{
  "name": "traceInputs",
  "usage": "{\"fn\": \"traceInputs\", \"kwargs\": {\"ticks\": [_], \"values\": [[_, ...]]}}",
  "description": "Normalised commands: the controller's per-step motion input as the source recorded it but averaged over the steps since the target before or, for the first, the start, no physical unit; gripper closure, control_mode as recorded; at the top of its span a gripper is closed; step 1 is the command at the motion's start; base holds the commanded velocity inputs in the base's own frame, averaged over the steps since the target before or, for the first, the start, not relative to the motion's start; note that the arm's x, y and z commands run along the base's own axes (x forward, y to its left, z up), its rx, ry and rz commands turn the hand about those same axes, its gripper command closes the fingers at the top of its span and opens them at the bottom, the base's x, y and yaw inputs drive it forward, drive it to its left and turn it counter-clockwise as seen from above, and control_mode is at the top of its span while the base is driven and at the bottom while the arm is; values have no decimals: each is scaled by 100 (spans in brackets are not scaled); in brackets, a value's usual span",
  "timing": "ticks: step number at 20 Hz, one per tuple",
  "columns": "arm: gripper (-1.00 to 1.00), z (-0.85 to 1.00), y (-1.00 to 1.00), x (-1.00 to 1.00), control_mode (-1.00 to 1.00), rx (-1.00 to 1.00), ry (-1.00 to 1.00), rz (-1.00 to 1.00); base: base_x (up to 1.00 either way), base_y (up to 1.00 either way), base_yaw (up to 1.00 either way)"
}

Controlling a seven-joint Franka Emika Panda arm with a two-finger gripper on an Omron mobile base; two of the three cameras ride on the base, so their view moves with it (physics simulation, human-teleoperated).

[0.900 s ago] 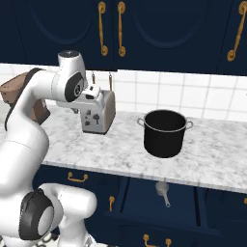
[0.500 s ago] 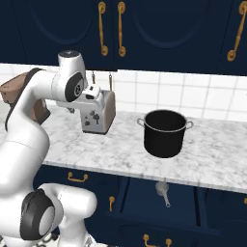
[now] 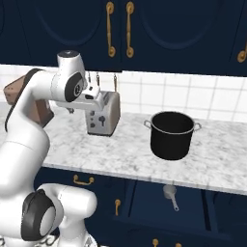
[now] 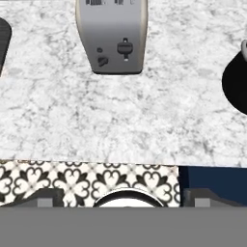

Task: Pick the measuring cup from the drawer and place it on the counter.

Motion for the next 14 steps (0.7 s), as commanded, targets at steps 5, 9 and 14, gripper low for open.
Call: {"fn": "traceInputs", "kwargs": {"ticks": [5,9,14], "values": [[-100,0,0,0,100,0,0,0,49,28,-4],[-100,0,0,0,100,0,0,0,16,3,0],[-100,0,0,0,100,0,0,0,0,0,0]]}}
